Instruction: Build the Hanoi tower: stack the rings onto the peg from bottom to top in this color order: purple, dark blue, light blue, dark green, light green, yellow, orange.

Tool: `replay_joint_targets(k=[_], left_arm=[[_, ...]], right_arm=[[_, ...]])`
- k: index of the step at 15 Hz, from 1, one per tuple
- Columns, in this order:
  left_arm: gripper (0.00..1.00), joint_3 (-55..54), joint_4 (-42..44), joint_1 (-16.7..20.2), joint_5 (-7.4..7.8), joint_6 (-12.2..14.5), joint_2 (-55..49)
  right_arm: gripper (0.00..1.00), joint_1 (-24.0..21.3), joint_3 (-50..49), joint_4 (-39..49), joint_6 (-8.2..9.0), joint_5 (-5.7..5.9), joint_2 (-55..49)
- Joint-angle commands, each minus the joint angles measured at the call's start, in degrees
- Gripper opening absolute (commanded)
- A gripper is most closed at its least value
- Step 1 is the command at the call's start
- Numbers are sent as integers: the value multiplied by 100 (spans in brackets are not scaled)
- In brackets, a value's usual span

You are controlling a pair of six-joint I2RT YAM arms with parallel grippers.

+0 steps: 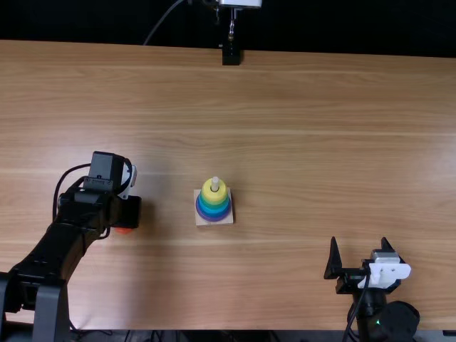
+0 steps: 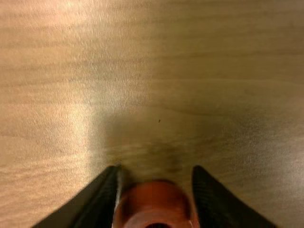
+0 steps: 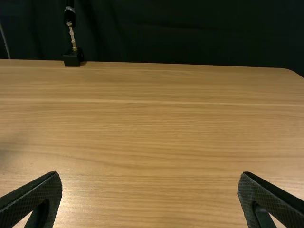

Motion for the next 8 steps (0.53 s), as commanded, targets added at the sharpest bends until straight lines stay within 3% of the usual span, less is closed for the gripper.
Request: replay_joint_targets(k=[1,7,8], left_arm=[[100,199,-205,-44,56,0,91],[100,181,-384,-44,56,21,83],[76,181,-373,-44,67,21,83]], right_arm=[[100,-41,-355,-408,-22,-50,-73],[100,-41,-355,-408,-22,-50,-73],[100,-41,-355,-408,-22,-50,-73]])
